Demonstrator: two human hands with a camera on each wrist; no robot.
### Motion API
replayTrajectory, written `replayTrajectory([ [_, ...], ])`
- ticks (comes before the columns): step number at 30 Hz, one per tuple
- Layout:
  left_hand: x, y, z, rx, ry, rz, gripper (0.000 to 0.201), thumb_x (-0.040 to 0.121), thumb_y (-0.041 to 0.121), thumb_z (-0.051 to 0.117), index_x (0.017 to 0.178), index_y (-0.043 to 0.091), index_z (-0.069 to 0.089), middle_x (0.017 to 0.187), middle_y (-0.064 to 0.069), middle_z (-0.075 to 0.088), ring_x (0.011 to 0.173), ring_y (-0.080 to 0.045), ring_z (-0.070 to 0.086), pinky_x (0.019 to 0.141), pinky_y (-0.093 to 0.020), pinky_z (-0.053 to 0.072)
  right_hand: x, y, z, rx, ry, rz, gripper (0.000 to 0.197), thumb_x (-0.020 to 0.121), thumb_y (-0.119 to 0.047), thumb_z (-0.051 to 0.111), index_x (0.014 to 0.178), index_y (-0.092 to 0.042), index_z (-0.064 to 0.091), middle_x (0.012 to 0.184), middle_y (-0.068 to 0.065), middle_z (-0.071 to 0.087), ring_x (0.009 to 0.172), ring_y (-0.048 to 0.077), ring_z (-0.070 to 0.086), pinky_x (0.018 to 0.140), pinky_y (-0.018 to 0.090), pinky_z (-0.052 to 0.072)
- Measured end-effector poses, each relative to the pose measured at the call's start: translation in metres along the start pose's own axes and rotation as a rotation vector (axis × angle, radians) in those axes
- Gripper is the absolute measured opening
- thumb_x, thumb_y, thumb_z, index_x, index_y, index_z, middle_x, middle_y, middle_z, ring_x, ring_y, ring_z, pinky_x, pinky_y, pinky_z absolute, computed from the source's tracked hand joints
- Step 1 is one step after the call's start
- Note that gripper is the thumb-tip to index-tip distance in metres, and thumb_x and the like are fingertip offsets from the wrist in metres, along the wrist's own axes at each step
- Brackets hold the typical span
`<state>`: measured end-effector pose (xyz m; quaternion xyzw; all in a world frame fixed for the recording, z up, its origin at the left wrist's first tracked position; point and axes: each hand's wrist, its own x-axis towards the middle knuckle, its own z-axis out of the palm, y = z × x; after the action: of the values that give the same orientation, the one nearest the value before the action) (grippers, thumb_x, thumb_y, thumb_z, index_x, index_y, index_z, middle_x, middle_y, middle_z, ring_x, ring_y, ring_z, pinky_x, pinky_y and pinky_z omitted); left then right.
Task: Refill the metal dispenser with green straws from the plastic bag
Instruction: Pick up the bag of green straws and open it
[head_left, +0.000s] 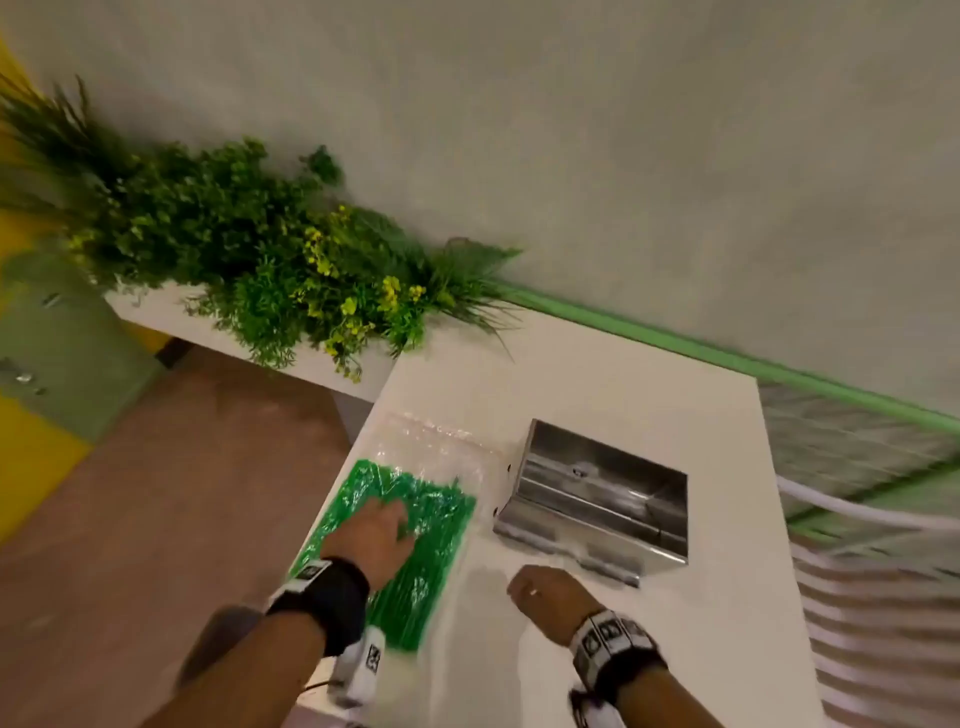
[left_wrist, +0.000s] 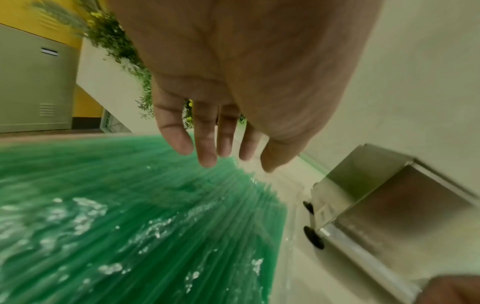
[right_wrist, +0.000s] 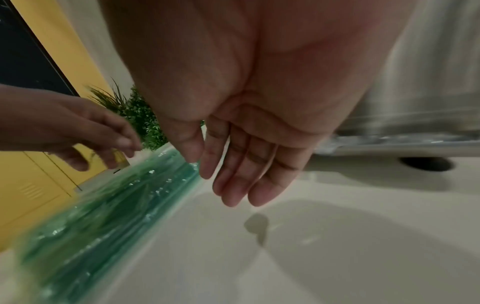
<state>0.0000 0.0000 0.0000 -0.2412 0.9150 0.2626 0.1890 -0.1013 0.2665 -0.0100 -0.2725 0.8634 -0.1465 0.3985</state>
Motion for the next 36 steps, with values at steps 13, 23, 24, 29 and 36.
replayTrajectory([
  [13, 0.036, -0.025, 0.009, -0.014, -0.017, 0.097, 0.017, 0.101, 0.025, 0.059, 0.114, 0.014, 0.058, 0.112, -0.008, 0.069, 0.100, -0.028, 0.067, 0.090, -0.042, 0.057, 0.042, -0.091, 0.023, 0.369, 0.213, 0.197, 0.037, 0.102, -0.029, 0.061, 0.137, -0.019, 0.057, 0.143, 0.005, 0.059, 0.118, 0.021, 0.061, 0.103, 0.032, 0.046],
  [23, -0.036, -0.048, -0.041, -0.287, 0.102, 0.304, 0.022, 0.099, 0.013, 0.065, 0.120, 0.018, 0.062, 0.104, 0.011, 0.059, 0.099, -0.010, 0.058, 0.088, -0.024, 0.045, 0.003, -0.143, -0.044, 0.765, 0.588, 0.019, 0.069, 0.087, -0.081, 0.051, 0.125, -0.027, 0.068, 0.120, -0.002, 0.077, 0.109, 0.018, 0.072, 0.092, 0.040, 0.060],
  [24, -0.041, -0.048, -0.042, -0.285, 0.112, 0.309, 0.022, 0.098, 0.015, 0.066, 0.120, 0.020, 0.062, 0.105, 0.011, 0.059, 0.099, -0.010, 0.058, 0.089, -0.025, 0.048, -0.003, -0.144, -0.050, 0.776, 0.610, -0.016, 0.047, 0.093, -0.066, 0.060, 0.111, -0.025, 0.074, 0.103, -0.003, 0.080, 0.095, 0.015, 0.075, 0.080, 0.031, 0.060],
  [29, -0.053, -0.032, -0.060, -0.241, 0.090, 0.336, 0.034, 0.093, 0.034, 0.073, 0.124, 0.029, 0.062, 0.118, 0.014, 0.059, 0.112, -0.007, 0.056, 0.101, -0.031, 0.052, -0.043, -0.154, -0.070, 0.800, 0.640, -0.171, 0.014, 0.098, -0.024, 0.072, 0.089, -0.020, 0.082, 0.081, 0.002, 0.081, 0.076, 0.017, 0.077, 0.069, 0.027, 0.061],
  [36, -0.065, 0.065, -0.131, -0.835, 0.025, 0.290, 0.055, 0.086, 0.063, 0.065, 0.082, 0.008, 0.070, 0.076, -0.012, 0.070, 0.063, -0.025, 0.064, 0.060, -0.038, 0.053, -0.068, -0.140, -0.078, 0.406, 0.827, -0.356, 0.017, 0.089, -0.037, 0.075, 0.088, -0.023, 0.084, 0.076, -0.012, 0.078, 0.070, 0.006, 0.072, 0.065, 0.024, 0.060],
])
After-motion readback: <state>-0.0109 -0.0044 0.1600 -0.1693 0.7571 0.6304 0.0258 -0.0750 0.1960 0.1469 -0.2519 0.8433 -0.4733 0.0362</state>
